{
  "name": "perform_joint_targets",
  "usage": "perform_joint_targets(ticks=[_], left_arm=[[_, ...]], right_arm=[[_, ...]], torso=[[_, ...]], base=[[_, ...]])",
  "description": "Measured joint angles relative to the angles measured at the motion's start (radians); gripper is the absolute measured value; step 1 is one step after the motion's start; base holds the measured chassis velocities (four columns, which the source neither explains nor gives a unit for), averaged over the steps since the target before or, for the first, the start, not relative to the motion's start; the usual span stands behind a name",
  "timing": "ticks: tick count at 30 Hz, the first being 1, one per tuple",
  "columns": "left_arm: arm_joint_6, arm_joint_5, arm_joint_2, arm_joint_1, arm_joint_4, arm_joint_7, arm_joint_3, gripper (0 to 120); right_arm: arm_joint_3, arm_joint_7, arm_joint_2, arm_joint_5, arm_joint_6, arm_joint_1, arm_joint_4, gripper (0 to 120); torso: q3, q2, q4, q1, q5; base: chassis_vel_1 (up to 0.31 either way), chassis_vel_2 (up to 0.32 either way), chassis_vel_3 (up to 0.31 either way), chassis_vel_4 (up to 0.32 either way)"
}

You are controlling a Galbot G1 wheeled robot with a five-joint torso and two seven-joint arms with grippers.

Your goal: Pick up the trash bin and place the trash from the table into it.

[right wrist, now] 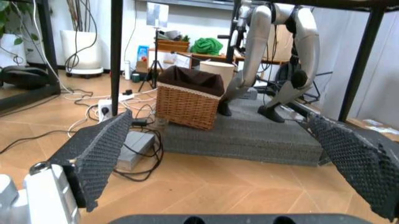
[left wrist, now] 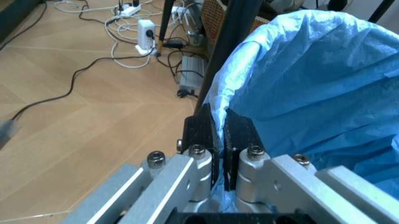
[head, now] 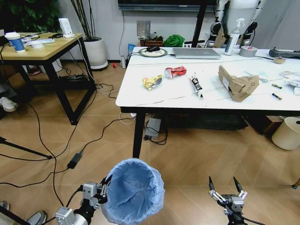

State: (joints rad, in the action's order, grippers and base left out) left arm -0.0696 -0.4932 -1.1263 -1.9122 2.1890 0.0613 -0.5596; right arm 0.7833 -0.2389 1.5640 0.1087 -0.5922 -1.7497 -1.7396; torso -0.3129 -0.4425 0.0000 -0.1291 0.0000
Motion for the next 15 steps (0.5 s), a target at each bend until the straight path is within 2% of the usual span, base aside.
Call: perform_joint_targets(ticks=[15], left_arm=[[-0.024, -0.050, -0.006, 0.005, -0.003, -0.001, -0.003, 0]], right_arm=[[0.000, 0.001, -0.019, 0.013, 0.010, 0.005, -0.001, 100]], torso=[[-0.041, -0.064, 0.0000, -0.024, 0.0001]], base=[[0.000, 0.000, 0.000, 0.000]])
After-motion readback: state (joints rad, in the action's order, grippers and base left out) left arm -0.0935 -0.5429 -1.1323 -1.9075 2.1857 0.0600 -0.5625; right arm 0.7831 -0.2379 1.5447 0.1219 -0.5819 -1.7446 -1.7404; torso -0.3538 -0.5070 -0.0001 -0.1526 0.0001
